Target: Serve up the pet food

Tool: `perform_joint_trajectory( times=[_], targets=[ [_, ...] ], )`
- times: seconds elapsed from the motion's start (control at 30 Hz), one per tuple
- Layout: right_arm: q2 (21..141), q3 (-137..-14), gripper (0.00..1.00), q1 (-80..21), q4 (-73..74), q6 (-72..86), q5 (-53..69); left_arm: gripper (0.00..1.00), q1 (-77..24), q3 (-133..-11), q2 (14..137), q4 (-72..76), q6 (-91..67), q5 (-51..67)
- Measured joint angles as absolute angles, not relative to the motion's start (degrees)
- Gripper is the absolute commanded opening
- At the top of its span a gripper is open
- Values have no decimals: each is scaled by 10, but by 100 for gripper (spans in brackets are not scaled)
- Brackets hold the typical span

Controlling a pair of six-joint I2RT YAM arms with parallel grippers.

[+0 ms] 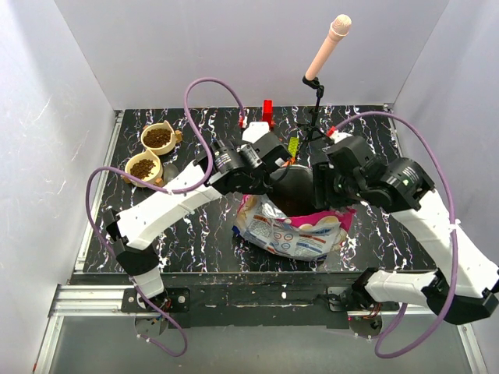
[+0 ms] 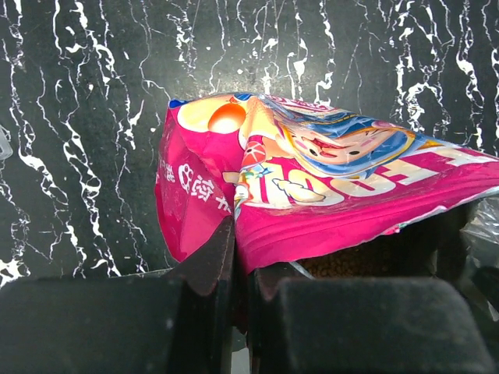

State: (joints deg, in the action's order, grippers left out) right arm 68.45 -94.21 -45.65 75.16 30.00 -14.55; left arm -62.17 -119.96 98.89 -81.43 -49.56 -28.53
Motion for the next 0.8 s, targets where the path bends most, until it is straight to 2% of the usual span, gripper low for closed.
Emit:
perform_joint_trajectory(
  times=[0.13,0.27,0.37,0.53,0.63,0.73,0.8],
  targets=[
    [638,-906,51,-456,766,307,-159,0,-615,-1200,988,-822,-493,-288],
    [609,-879,26,-451,766,300,-161,0,-607,-1188,975,-816,-487,-290],
    [619,-876,2,-443,762,283,-159,0,-593,-1164,952,-809,-479,-290],
    [709,-957,1,-434,769,249,-164,2,-573,-1155,925,-822,-487,-307],
    [752,-993,1,-433,762,222,-150,9,-559,-1138,897,-828,-512,-331],
    [757,-996,1,-437,742,189,-119,14,-550,-1122,865,-823,-540,-360],
    [755,-996,1,-440,729,169,-105,21,-539,-1114,848,-816,-559,-367]
  ],
)
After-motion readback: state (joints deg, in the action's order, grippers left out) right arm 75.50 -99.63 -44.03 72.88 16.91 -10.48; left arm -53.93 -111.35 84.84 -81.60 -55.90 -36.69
